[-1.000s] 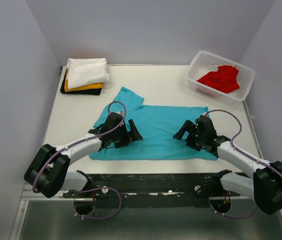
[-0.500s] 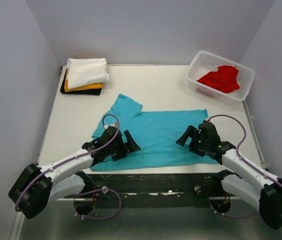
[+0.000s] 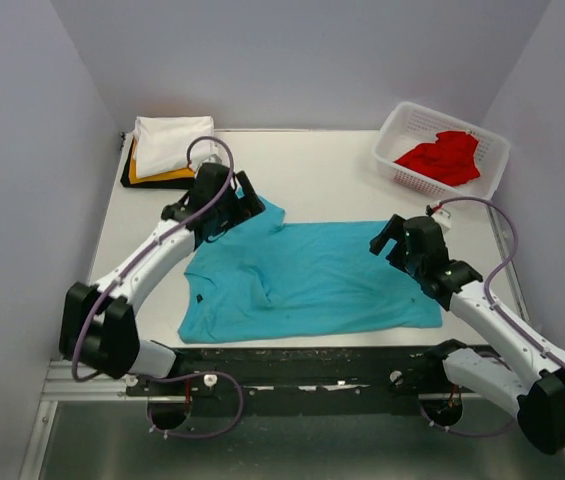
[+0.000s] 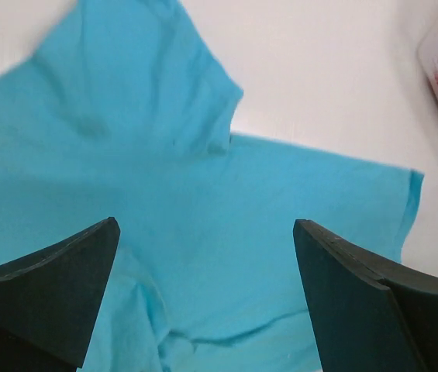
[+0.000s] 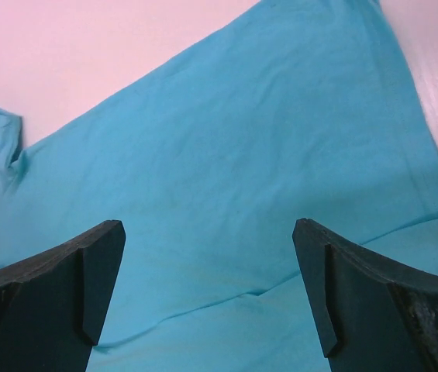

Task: Fold and stack the t-shirts
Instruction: Grab the side of the flattened tshirt furthest away from the robot with both arms

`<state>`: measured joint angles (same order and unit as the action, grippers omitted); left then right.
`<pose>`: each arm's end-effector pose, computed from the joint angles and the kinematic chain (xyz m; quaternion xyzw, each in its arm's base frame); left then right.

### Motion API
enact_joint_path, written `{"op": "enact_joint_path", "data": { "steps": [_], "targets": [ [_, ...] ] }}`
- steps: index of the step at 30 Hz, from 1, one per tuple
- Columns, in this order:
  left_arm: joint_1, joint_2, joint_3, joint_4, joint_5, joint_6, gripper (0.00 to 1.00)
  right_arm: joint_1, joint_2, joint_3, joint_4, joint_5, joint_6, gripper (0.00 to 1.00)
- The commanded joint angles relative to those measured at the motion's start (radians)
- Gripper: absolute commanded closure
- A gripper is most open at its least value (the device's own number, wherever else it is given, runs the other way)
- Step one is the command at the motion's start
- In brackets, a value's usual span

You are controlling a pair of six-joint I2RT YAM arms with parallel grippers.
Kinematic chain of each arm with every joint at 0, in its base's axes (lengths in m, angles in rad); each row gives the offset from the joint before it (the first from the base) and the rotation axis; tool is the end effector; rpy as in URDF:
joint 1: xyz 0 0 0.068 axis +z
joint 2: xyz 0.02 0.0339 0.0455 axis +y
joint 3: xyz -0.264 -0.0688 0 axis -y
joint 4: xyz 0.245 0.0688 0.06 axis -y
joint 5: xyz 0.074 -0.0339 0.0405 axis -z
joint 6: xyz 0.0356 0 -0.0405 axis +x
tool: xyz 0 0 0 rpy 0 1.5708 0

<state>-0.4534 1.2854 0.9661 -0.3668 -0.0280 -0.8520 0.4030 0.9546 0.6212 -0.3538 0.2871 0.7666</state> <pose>0.2539 -0.1226 0.2775 -0.1848 0.8846 -0.2499 0.3477 0.1899 0.0700 0.2369 0.2219 0.8689 0.1258 0.4242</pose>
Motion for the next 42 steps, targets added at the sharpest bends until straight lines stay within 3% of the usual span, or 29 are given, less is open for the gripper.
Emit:
{"op": "enact_joint_path", "data": {
  "steps": [1, 4, 10, 19, 28, 37, 42],
  "targets": [
    [0.116, 0.292, 0.291, -0.027, 0.084, 0.131, 0.02, 0.000, 0.057, 0.019, 0.051, 0.085, -0.075, 0.00],
    [0.188, 0.483, 0.425, 0.054, 0.154, 0.128, 0.01, -0.003, 0.079, 0.023, 0.054, 0.099, -0.082, 0.00],
    [0.256, 0.795, 0.780, -0.119, 0.150, 0.140, 0.01, -0.007, 0.059, -0.003, 0.100, 0.082, -0.111, 0.00],
    [0.282, 0.928, 0.823, -0.109, 0.224, 0.054, 0.01, -0.010, 0.049, -0.007, 0.101, 0.102, -0.122, 0.00],
    [0.253, 0.979, 0.913, -0.202, 0.335, 0.097, 0.01, -0.010, 0.021, -0.007, 0.084, 0.122, -0.122, 0.00],
    [0.186, 0.981, 0.947, -0.383, 0.294, 0.166, 0.01, -0.010, -0.028, -0.008, 0.052, 0.138, -0.131, 0.00],
    [0.139, 1.000, 0.987, -0.515, 0.197, 0.200, 0.02, -0.010, -0.069, -0.016, 0.047, 0.150, -0.135, 0.00]
  ]
}}
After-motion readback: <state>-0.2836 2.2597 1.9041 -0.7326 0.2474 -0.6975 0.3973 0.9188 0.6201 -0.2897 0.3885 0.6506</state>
